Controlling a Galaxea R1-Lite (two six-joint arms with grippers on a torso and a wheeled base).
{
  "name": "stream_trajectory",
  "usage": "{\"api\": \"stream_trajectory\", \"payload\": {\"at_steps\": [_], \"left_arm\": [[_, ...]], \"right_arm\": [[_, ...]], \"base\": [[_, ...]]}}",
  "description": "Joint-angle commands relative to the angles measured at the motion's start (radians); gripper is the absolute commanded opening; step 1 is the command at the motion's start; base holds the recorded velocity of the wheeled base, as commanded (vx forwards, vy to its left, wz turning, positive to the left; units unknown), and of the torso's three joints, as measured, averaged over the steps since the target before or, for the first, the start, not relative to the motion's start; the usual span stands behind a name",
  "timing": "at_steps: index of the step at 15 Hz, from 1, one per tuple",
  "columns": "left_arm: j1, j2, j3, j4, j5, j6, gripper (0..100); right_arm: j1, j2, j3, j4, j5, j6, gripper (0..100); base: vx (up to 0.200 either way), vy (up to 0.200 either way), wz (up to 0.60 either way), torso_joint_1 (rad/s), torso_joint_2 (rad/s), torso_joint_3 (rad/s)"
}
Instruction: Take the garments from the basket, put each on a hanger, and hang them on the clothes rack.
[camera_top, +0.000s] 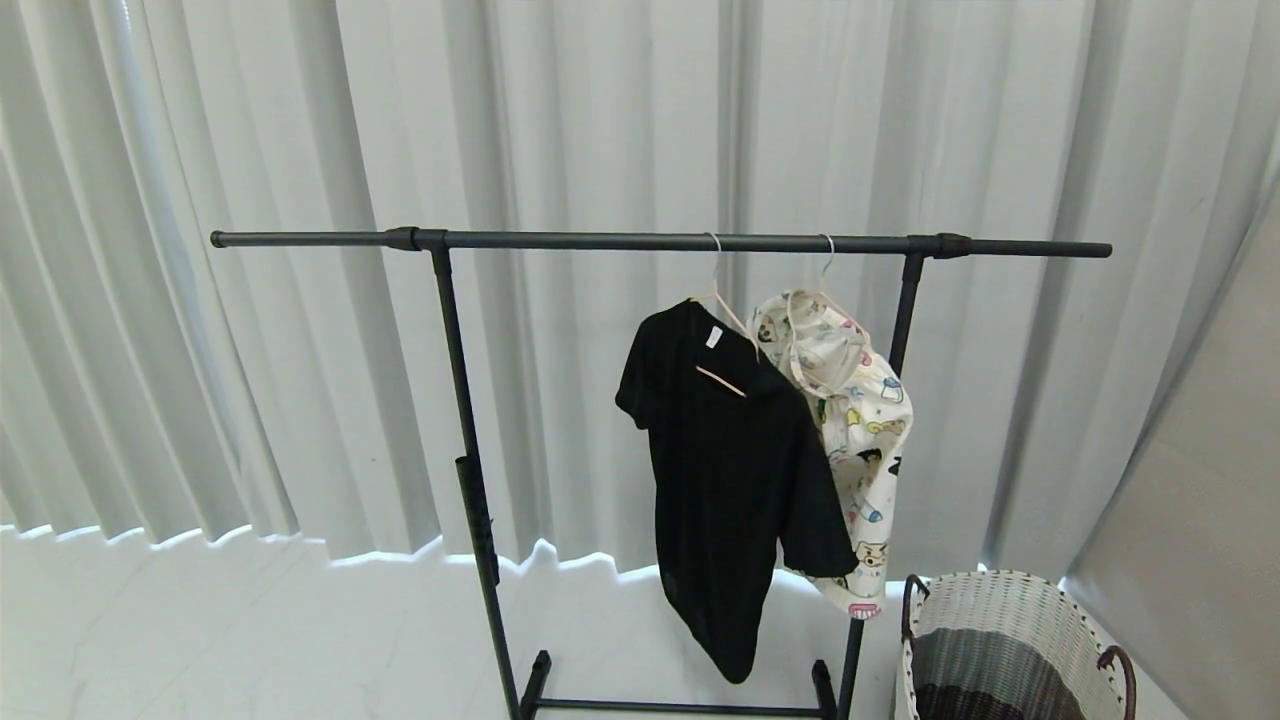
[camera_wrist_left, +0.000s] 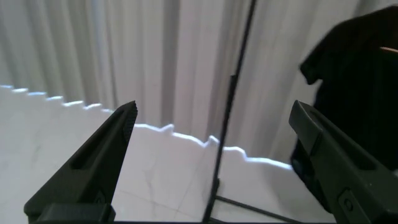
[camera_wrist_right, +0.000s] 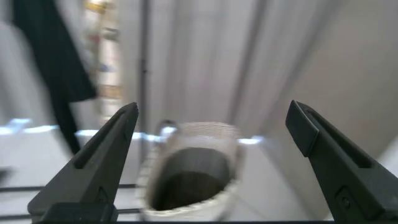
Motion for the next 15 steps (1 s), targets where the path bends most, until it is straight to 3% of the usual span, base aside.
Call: {"api": "stream_trajectory", "payload": {"at_steps": [1,3,5,8,9,12,13,15], "left_arm": [[-0.002,0.001,0.001,0.000,-0.032,-0.002,100],[-0.002,0.001,0.001,0.006,-0.153,0.013,100],[-0.008,0.001,0.001,0.009,-0.166,0.054,100],[-0.008,0.001,0.001,0.009,-0.166,0.034,100],[-0.008,0.001,0.001,0.009,-0.166,0.036,100],[-0.008,0.001,0.001,0.009,-0.164,0.028,100],[-0.006,0.001,0.001,0.009,-0.163,0.022,100],[-0.008,0.001,0.001,0.009,-0.163,0.019,100]], "right_arm": [[0.000,0.005,-0.003,0.032,0.064,0.011,100],[0.010,0.005,-0.003,0.035,0.112,0.005,100],[0.015,0.005,-0.003,0.035,0.115,-0.008,100],[0.038,-0.006,-0.003,0.035,0.127,-0.012,100],[0.109,-0.037,-0.003,0.035,0.132,-0.012,100],[0.093,-0.086,-0.003,0.035,0.132,-0.012,100],[0.090,-0.090,0.000,0.028,0.115,-0.009,100],[0.090,-0.089,0.000,0.006,-0.091,0.012,100]], "base": [[0.000,0.000,0.00,0.000,0.00,0.000],[0.000,0.000,0.00,0.000,0.00,0.000],[0.000,0.000,0.00,0.000,0.00,0.000],[0.000,0.000,0.00,0.000,0.00,0.000],[0.000,0.000,0.00,0.000,0.00,0.000],[0.000,0.000,0.00,0.000,0.00,0.000],[0.000,0.000,0.00,0.000,0.00,0.000],[0.000,0.000,0.00,0.000,0.00,0.000]]}}
